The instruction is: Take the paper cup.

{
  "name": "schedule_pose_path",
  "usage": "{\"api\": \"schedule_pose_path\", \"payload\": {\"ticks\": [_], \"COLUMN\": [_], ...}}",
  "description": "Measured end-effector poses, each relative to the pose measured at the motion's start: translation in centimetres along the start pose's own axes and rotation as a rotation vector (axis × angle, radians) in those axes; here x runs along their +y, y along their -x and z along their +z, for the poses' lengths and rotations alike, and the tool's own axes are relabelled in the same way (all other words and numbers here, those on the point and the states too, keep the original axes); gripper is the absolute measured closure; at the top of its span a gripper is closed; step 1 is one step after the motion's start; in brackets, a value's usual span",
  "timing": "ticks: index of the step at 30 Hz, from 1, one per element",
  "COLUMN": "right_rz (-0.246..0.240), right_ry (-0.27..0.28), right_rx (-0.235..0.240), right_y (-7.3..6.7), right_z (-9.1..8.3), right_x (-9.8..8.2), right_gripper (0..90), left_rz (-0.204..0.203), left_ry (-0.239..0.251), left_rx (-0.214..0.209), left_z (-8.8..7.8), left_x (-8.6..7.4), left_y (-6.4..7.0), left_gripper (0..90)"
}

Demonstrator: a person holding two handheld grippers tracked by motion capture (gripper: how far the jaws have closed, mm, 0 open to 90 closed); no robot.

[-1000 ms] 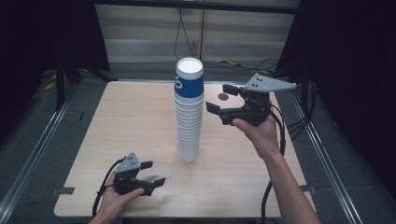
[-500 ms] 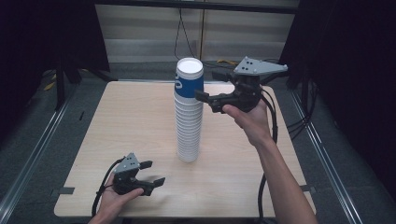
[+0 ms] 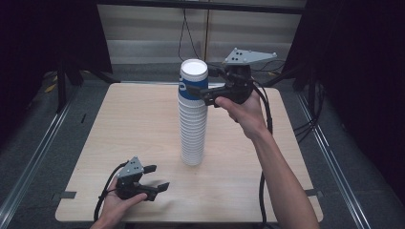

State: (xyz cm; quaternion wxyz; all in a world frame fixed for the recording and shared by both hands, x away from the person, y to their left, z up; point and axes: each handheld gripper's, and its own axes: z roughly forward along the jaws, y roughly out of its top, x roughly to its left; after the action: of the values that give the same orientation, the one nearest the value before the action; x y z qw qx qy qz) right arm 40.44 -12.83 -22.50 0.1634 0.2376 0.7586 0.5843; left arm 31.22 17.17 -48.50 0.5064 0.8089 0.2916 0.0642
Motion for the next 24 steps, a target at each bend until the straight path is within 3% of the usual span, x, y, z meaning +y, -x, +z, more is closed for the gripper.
{"api": "schedule_pose_path", "payload": {"ticks": [5,9,24], "right_rz": [0.008,-0.001,-0.007], "right_ry": [-0.007,0.010,-0.075], "right_rx": [0.017,0.005,0.001], "right_y": [0.2,0.1,0.1], "right_z": [0.6,0.8,1.7], "right_x": [0.2,0.4,0.7], "right_gripper": [20.2,24.9,23.3], "left_rz": [-0.002,-0.006,-0.009], "left_ry": [0.000,-0.001,-0.003], "left_rx": [-0.002,0.007,0.007], "left_z": [0.1,0.0,0.0], "left_x": [0.0,0.0,0.0], "left_y": [0.0,0.0,-0.1], "left_gripper": [17.6,18.0,18.3]}}
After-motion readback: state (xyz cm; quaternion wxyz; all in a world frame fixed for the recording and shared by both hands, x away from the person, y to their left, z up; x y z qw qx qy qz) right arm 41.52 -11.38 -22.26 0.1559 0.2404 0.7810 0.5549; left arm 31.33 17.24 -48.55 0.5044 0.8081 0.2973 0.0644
